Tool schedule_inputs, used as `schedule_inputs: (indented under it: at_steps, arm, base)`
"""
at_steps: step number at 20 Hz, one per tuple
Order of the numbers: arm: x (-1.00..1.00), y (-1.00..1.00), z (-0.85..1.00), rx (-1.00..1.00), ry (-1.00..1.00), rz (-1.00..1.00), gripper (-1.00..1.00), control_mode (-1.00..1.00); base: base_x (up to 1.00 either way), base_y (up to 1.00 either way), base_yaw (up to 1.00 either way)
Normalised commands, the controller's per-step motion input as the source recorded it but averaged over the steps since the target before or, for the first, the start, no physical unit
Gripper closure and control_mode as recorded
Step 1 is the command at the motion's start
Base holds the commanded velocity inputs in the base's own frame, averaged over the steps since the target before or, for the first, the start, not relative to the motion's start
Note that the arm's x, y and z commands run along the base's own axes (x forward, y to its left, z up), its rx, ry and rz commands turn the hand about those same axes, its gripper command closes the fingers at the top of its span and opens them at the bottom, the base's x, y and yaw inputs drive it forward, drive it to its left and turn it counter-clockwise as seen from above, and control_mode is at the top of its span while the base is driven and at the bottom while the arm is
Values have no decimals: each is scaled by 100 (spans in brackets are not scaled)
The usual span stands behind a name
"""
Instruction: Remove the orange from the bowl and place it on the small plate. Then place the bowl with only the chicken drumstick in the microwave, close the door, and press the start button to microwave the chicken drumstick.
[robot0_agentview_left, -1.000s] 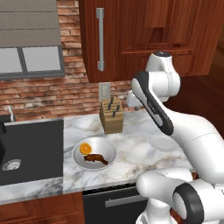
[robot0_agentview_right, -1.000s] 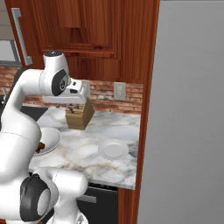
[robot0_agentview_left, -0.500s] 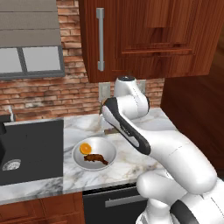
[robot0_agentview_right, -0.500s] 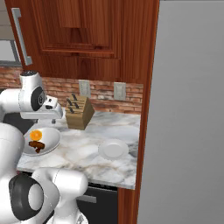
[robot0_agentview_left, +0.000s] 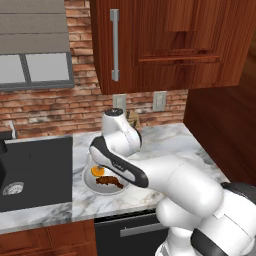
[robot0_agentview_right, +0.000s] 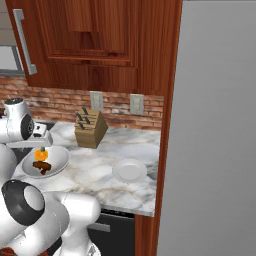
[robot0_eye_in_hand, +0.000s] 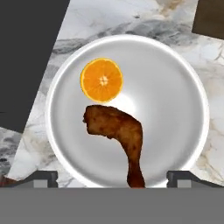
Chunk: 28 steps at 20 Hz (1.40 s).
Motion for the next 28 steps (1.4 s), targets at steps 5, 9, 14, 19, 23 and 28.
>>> schedule_inputs:
  at_steps: [5, 9, 14, 19, 23, 28]
  arm:
    - [10, 18, -25, 0, -6, 9, -100, -100]
    - [28, 4, -15, 0, -4, 9, -100, -100]
    - [30, 4, -18, 0, -12, 16, -100, -100]
    - [22, 4, -23, 0, -1, 12, -100, -100]
    - [23, 1, -27, 0, 0, 9, -100, -100]
    - [23, 9, -24, 0, 0, 5, -100, -100]
  base:
    - [0, 0, 0]
    - [0, 0, 0]
    - [0, 0, 0]
    - [0, 0, 0]
    - [0, 0, 0]
    - [0, 0, 0]
